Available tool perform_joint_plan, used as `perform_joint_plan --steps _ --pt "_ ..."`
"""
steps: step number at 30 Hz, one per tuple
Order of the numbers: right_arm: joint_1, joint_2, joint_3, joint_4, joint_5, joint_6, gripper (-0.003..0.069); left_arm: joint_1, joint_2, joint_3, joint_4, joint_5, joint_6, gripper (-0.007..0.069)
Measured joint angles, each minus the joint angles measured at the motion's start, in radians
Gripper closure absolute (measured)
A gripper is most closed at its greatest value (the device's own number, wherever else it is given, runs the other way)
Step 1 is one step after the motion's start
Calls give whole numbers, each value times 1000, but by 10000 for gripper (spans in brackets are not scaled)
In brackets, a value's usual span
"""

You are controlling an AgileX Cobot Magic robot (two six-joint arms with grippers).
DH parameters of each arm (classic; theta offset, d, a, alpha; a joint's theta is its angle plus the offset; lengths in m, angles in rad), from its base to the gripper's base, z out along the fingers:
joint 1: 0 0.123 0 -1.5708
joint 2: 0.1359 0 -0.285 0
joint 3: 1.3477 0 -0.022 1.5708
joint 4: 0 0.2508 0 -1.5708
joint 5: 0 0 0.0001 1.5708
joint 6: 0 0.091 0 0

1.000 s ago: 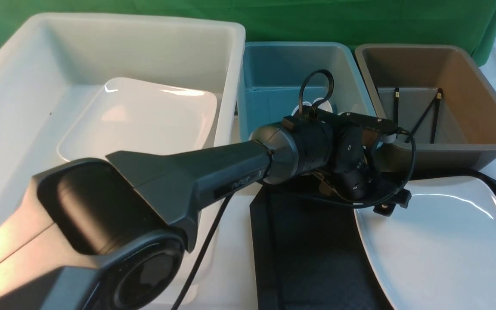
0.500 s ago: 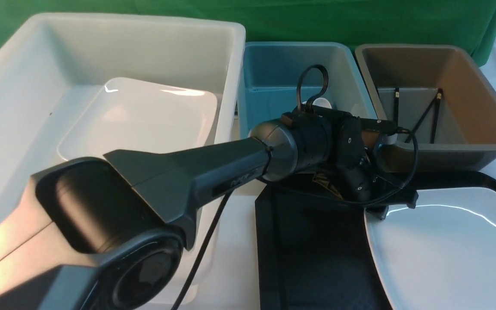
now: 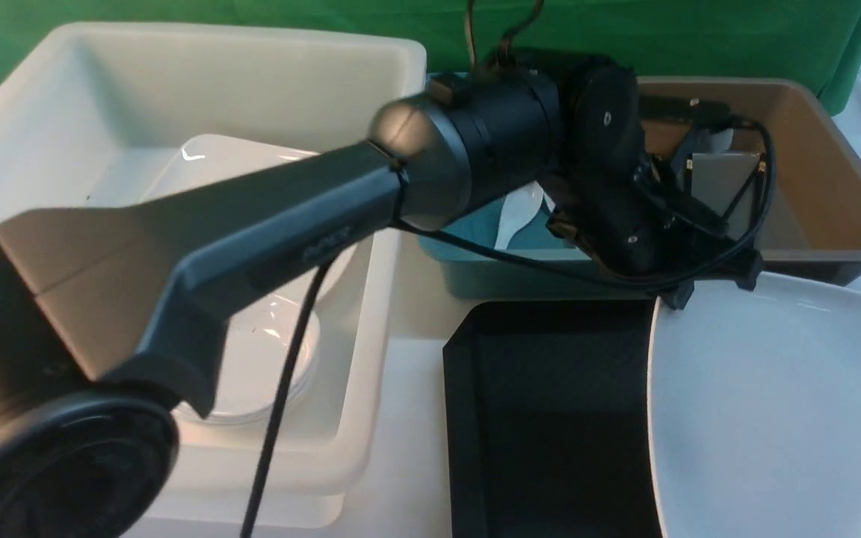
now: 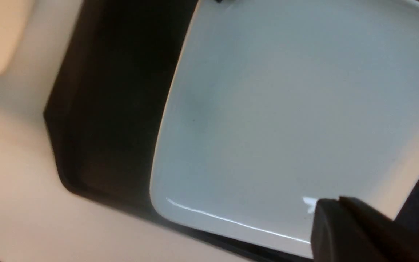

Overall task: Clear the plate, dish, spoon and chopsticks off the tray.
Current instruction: Use the left arm to put the plate into the large storage box on the left

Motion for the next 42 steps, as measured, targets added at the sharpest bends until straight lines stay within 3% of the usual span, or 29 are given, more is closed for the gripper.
perform_joint_plan --steps 16,22,31,36,39,40,42 --pt "0 0 -194 80 66 -4 622 4 -198 0 42 96 33 595" --pt "0 0 -225 161 66 -37 622 59 -291 0 37 102 33 595" --pt "0 52 -352 379 38 -145 622 383 -415 0 -135 163 84 595" --pt "46 129 -407 395 30 -159 628 556 -449 13 -237 186 124 595" --pt "153 212 -447 362 -6 -142 628 713 -483 104 -332 175 182 595" --pt "161 216 -449 357 -9 -140 628 722 -486 111 -339 172 182 595" --pt "272 275 -483 267 -63 -83 628 841 -519 218 -435 127 241 595"
